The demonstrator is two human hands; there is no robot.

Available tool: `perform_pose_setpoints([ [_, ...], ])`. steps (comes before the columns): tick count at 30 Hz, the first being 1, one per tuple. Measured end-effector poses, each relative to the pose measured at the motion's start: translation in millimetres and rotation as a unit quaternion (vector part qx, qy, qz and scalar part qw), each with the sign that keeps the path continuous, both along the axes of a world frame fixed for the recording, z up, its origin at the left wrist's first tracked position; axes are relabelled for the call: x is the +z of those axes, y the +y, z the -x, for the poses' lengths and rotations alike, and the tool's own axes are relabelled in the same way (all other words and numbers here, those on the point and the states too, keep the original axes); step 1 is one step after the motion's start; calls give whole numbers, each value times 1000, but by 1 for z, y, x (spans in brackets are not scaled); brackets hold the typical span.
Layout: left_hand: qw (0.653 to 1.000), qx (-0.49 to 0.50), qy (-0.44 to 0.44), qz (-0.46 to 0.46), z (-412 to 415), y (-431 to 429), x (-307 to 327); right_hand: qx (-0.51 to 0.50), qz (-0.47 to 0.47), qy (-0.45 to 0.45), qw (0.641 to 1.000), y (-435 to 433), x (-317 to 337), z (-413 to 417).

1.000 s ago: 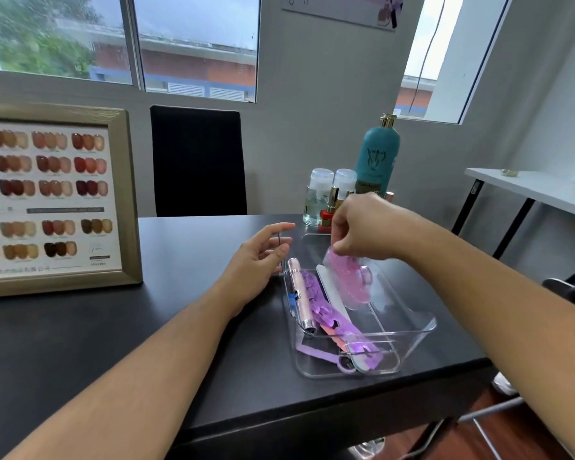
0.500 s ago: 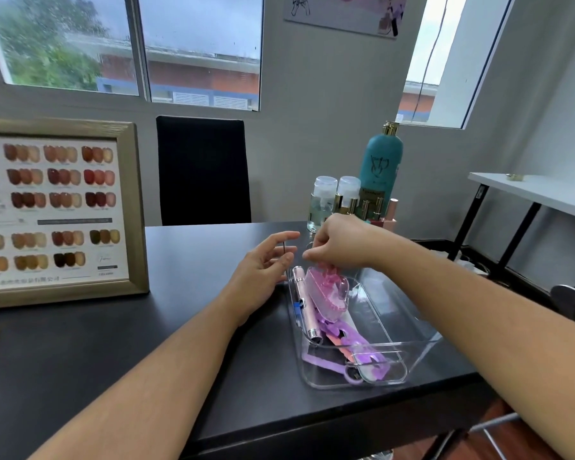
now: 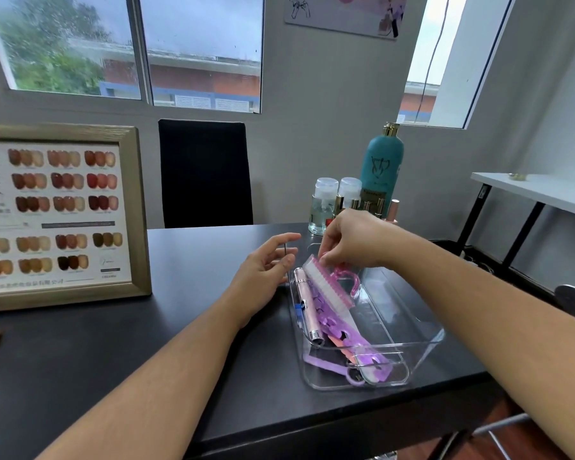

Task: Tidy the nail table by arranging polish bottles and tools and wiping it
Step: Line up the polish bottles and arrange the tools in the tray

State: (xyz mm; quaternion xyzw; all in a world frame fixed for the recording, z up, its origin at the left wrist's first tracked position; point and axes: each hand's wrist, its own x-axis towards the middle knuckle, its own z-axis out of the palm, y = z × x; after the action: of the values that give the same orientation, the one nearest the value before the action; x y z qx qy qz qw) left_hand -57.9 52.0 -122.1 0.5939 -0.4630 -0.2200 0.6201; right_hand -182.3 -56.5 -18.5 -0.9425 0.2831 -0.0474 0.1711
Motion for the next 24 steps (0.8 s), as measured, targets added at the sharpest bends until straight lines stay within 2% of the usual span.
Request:
perform_pose_setpoints([
  [3, 1000, -1, -2, -3, 0, 0, 0, -12, 64, -2, 998, -3, 2, 0],
  [8, 1000, 1, -9, -5, -2, 0, -1, -37, 180, 70, 980, -9, -8, 5],
  [13, 1000, -1, -13, -5, -1, 1, 0, -22, 189, 112, 975, -7, -19, 7],
  [16, 1000, -2, -11, -4, -1, 1, 0, 28, 210, 58, 976, -8, -18, 4],
  [18, 1000, -2, -12, -2, 0, 1, 0, 93, 163, 35, 982, -5, -14, 0],
  [20, 1000, -7, -8, 1, -1, 0, 1, 155, 91, 63, 982, 0, -13, -6],
  [24, 1000, -16, -1, 4, -1, 0, 1, 198, 48, 108, 973, 1, -20, -13],
])
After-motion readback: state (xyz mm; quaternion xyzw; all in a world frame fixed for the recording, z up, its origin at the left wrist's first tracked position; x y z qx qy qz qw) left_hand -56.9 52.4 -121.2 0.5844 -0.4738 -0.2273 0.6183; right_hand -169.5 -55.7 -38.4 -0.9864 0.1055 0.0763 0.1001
